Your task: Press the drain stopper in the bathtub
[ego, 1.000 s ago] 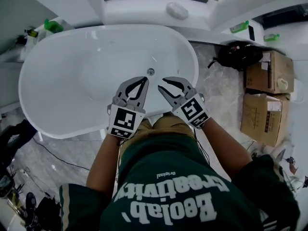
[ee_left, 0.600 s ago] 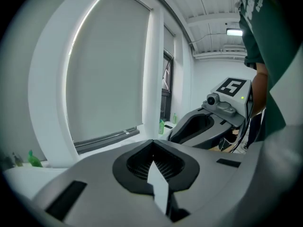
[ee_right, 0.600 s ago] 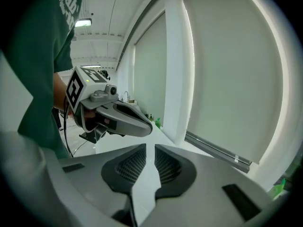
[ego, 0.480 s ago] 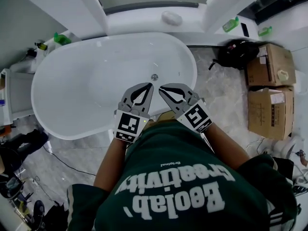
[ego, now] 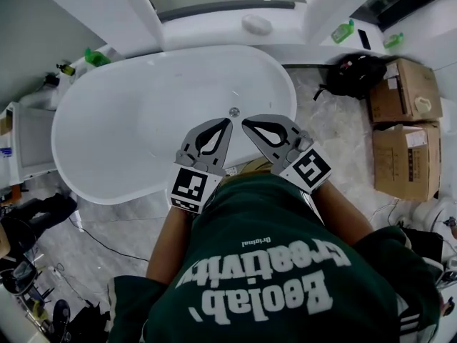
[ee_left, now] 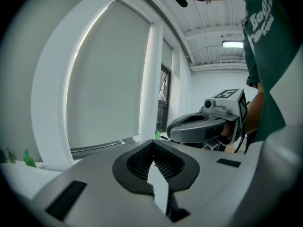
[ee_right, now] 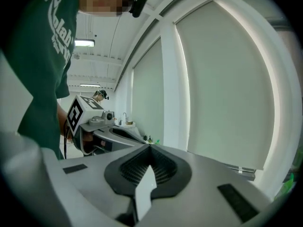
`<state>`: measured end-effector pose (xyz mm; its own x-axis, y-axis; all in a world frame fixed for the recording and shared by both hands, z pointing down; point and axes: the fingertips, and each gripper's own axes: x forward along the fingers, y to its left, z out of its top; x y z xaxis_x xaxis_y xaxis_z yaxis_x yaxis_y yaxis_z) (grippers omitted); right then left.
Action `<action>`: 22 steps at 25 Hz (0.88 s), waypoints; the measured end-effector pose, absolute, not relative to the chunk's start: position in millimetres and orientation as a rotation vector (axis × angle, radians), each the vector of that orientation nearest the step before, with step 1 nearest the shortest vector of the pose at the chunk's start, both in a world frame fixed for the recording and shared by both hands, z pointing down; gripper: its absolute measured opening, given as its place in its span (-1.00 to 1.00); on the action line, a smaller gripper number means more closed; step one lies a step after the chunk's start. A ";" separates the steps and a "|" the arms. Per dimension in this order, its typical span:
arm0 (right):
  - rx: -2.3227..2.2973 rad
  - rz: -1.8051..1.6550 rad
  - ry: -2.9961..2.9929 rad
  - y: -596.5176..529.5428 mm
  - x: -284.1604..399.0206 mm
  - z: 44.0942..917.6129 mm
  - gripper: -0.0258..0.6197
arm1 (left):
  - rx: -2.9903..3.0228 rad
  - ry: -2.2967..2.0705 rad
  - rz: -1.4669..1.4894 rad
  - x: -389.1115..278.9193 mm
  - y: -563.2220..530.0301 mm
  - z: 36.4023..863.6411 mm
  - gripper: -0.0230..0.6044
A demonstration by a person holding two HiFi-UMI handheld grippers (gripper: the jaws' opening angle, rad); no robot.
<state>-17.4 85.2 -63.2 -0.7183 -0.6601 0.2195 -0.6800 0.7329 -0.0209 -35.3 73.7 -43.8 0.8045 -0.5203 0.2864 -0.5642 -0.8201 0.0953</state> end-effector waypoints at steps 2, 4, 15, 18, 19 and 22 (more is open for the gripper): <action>1.080 0.117 -2.739 87.7 -18.4 -67.9 -0.88 | 2.840 -0.832 0.342 -36.0 78.1 -49.2 -0.91; 1.081 0.081 -2.716 90.2 -21.3 -67.5 -0.88 | 2.869 -0.835 0.355 -39.1 79.8 -52.9 -0.91; 1.088 0.025 -2.661 87.9 -37.4 -62.2 -0.88 | 2.916 -0.825 0.376 -53.7 79.0 -56.5 -0.91; 1.095 0.020 -2.656 88.6 -36.7 -61.8 -0.88 | 2.910 -0.789 0.375 -50.2 81.8 -54.5 -0.91; 1.094 0.020 -2.654 89.2 -37.0 -61.4 -0.88 | 2.906 -0.779 0.370 -49.8 82.5 -54.5 -0.91; 1.088 0.021 -2.648 88.6 -38.3 -59.9 -0.88 | 2.914 -0.774 0.375 -49.9 82.0 -54.3 -0.91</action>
